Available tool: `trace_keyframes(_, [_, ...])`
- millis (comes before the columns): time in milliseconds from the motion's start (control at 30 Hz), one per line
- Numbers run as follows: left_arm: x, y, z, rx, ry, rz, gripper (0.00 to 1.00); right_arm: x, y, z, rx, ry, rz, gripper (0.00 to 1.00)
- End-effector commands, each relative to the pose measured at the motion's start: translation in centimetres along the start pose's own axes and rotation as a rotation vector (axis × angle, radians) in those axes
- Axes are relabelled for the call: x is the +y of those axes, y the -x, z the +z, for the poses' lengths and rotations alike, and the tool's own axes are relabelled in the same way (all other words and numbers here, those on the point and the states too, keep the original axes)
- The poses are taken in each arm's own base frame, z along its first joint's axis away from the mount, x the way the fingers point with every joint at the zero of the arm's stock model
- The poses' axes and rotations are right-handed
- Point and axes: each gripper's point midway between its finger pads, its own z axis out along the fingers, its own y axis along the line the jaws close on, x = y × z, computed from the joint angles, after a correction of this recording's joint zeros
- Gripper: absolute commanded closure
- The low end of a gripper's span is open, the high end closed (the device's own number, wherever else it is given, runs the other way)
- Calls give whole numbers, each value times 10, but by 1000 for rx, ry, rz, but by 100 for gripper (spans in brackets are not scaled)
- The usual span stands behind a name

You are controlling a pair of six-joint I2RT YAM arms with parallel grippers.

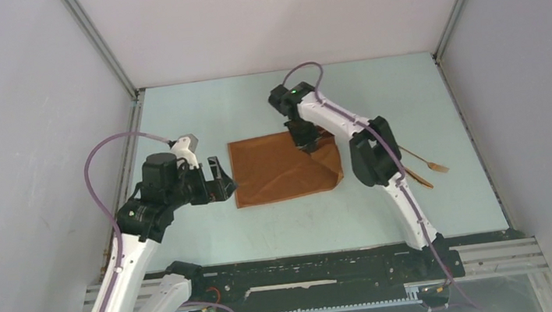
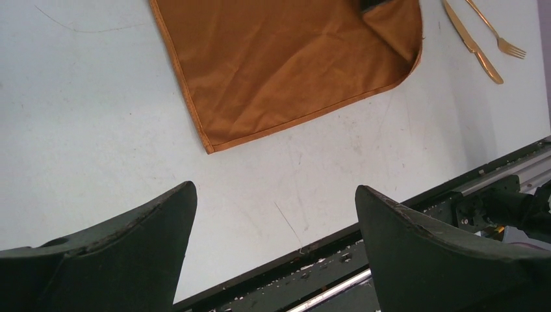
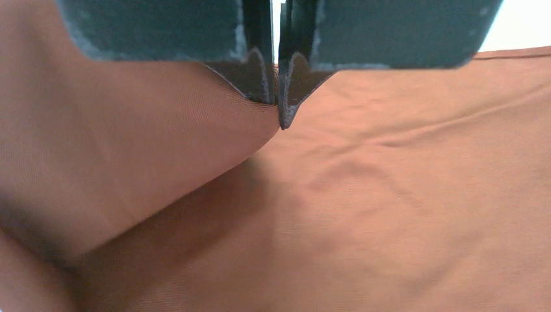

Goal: Fold the napkin into a case and place the utensils inside
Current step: Fold the rectangle-folded napkin at the center of the board.

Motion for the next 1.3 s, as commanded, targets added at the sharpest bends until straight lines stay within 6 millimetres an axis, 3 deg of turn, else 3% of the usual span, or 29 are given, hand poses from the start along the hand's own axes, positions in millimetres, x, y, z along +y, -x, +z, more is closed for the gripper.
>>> trace_keyframes(0, [-3,11,-8,-56,0,17,0,48,-3,-8,31,85,-27,100])
trace_keyframes(233, [-3,11,-11,-60,4,16,0,123,2,-26,-28,315,-103,100])
trace_keyframes(533, [-2,12,-13,-66,9,13,0,187,12,-52,-119,544,-159,100])
trace_keyframes(967, [0,9,-11,-54,21,13,0,235,22,-69,-183,727,-200,100])
trace_keyframes(1267, [1,9,-11,-50,24,15,0,242,24,-59,-177,741,-192,100])
